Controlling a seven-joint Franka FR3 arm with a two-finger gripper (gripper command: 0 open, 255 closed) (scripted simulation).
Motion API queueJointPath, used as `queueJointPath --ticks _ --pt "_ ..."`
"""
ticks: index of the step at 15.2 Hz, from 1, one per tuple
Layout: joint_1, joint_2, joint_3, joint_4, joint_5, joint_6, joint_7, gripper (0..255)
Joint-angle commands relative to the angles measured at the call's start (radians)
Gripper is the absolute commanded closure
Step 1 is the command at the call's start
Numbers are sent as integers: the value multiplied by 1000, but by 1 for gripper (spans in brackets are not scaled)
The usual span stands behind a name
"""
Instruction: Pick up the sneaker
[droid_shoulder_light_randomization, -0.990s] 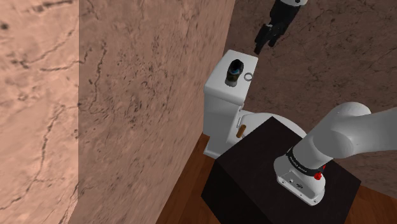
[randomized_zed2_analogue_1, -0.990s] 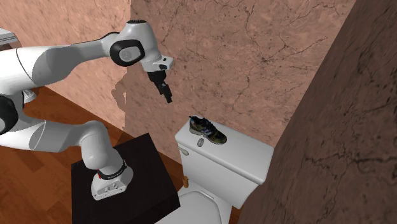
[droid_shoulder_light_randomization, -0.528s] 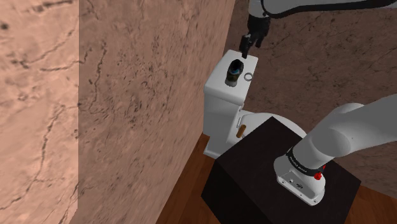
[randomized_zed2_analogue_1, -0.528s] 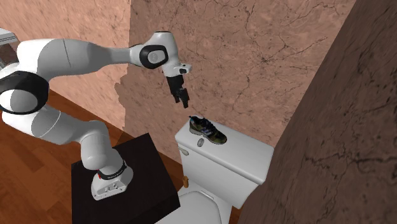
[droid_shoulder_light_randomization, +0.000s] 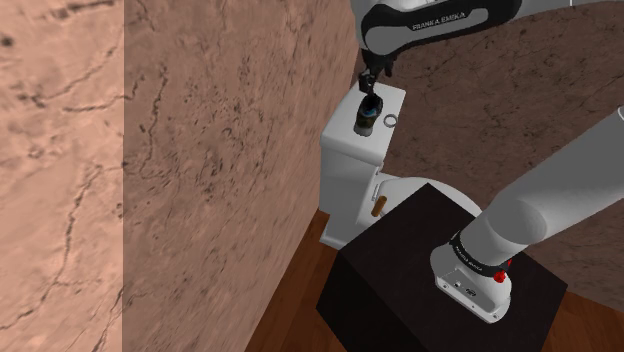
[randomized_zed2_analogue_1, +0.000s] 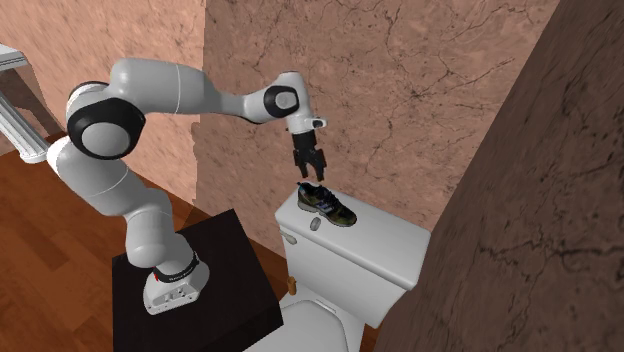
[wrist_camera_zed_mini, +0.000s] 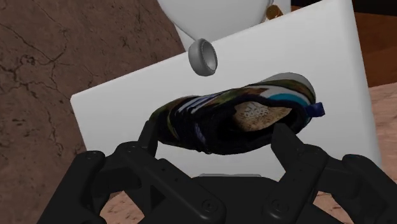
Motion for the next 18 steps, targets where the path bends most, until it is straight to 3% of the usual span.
queueJointPath --ticks 1,10,11,18 --pt "-8 68 4 43 -61 -8 13 0" --pt "-10 103 0 -17 -84 71 65 0" --pt "-9 103 1 -17 -84 70 67 255" --pt "-11 102 -1 -20 -86 75 64 255"
